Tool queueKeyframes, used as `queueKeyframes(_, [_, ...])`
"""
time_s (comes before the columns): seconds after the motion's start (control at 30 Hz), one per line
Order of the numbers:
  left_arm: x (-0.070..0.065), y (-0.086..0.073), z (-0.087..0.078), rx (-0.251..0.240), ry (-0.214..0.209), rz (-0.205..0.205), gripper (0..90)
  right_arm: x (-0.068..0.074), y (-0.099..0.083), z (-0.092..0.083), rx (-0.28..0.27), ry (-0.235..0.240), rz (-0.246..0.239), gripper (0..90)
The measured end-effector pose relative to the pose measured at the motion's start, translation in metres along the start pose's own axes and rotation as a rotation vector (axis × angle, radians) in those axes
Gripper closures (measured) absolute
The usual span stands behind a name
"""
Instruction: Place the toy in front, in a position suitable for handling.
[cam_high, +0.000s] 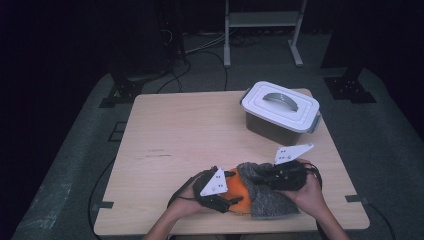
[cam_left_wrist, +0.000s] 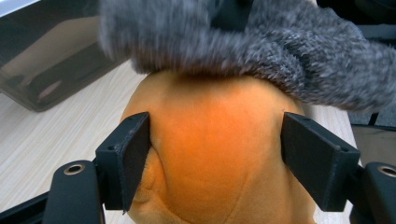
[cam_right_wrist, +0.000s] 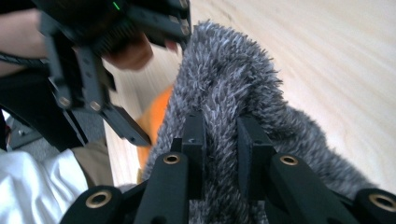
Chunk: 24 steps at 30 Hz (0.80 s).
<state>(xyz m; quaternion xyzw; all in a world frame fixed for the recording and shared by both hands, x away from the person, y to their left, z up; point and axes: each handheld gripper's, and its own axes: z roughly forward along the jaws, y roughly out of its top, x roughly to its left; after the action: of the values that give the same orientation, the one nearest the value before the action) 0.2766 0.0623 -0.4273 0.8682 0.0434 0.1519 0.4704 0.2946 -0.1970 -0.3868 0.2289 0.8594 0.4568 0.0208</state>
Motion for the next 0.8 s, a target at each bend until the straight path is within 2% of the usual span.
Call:
queueKeyframes(0.13, [0.001, -0.002, 0.000, -0.007, 0.005, -0.012, 25.3, -0.008, -0.012, 0.001, 0.014, 0.025, 0.036, 74.7])
queueKeyframes(0.27, [0.002, -0.003, 0.000, -0.018, 0.008, -0.035, 25.1, -0.018, -0.026, -0.009, 0.038, 0.015, 0.076, 74.4])
queueKeyframes(0.37, [0.000, -0.001, 0.001, -0.013, 0.012, -0.028, 25.2, -0.020, -0.027, -0.014, 0.031, 0.009, 0.085, 74.5])
queueKeyframes(0.5, [-0.006, 0.004, 0.002, -0.017, 0.005, 0.016, 25.2, -0.013, -0.007, -0.015, -0.032, 0.014, 0.059, 74.6])
queueKeyframes(0.57, [-0.007, 0.005, 0.002, -0.021, 0.003, 0.030, 25.2, -0.009, 0.002, -0.010, -0.029, 0.003, 0.048, 74.6])
queueKeyframes(0.6, [-0.010, 0.007, 0.002, -0.020, -0.002, 0.056, 25.2, -0.007, 0.005, -0.005, -0.023, -0.010, 0.040, 74.6])
queueKeyframes(0.7, [-0.011, 0.005, 0.001, -0.016, -0.009, 0.069, 25.2, -0.008, 0.005, 0.004, -0.001, -0.011, 0.050, 74.6])
queueKeyframes(0.8, [-0.011, 0.004, 0.001, -0.015, -0.009, 0.073, 25.4, -0.014, -0.002, 0.004, -0.009, 0.012, 0.084, 75.0])
